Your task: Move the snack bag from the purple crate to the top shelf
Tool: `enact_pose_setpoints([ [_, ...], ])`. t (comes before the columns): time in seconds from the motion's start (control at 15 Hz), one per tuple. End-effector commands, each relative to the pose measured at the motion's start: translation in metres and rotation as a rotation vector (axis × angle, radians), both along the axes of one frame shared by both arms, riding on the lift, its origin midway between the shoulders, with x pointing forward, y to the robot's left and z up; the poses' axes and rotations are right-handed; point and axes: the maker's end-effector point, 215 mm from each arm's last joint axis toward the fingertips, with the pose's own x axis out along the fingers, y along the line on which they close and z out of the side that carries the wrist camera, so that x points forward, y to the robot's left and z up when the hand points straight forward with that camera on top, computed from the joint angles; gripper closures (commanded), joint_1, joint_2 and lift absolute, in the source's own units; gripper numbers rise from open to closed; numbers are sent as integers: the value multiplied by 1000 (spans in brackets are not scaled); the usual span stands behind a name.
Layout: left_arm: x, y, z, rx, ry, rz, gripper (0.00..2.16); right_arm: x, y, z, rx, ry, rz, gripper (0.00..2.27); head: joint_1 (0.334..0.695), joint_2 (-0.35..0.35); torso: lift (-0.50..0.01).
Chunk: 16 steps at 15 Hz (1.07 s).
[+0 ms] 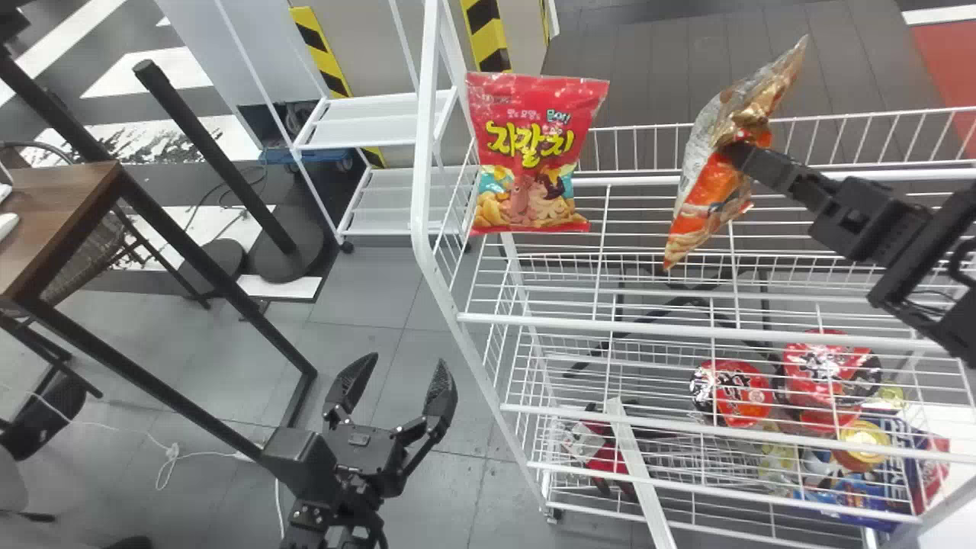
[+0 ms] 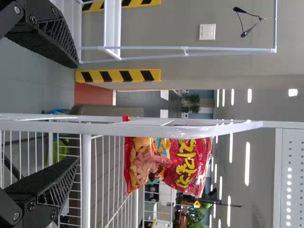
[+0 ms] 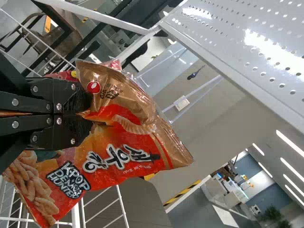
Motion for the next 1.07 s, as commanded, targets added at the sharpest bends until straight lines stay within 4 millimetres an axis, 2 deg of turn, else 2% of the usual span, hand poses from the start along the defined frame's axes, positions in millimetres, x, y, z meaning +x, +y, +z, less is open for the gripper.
enact_pose_setpoints([
  [0.0,-3,3,2,4,-10,5,134,11,11,-4,3,-19,-5,2064,695,298,10],
  [0.13,-4,4,5,4,-19,8,134,21,14,-6,11,-36,-17,2027,695,307,10],
  [0.27,-5,6,6,5,-21,11,134,28,18,-17,21,-16,-15,2020,695,313,0],
  [0.47,-5,6,7,6,-26,14,134,30,24,-24,46,-3,-9,2020,695,315,0],
  [0.6,-5,7,6,5,-26,15,134,30,27,-21,74,-2,6,1997,695,322,0],
  [0.67,-5,7,6,5,-26,15,134,30,29,-22,76,0,14,1868,695,324,0],
  [0.73,-6,8,7,6,-28,15,134,29,32,-20,86,-5,38,1588,695,326,0],
  [0.87,-6,8,7,7,-30,16,134,31,33,-19,83,-3,45,1190,695,331,0],
  [0.93,-5,8,8,7,-31,16,134,32,33,-21,84,1,43,782,695,334,0],
  [1.0,-6,9,7,7,-31,17,134,34,31,-23,79,8,32,475,695,335,0],
])
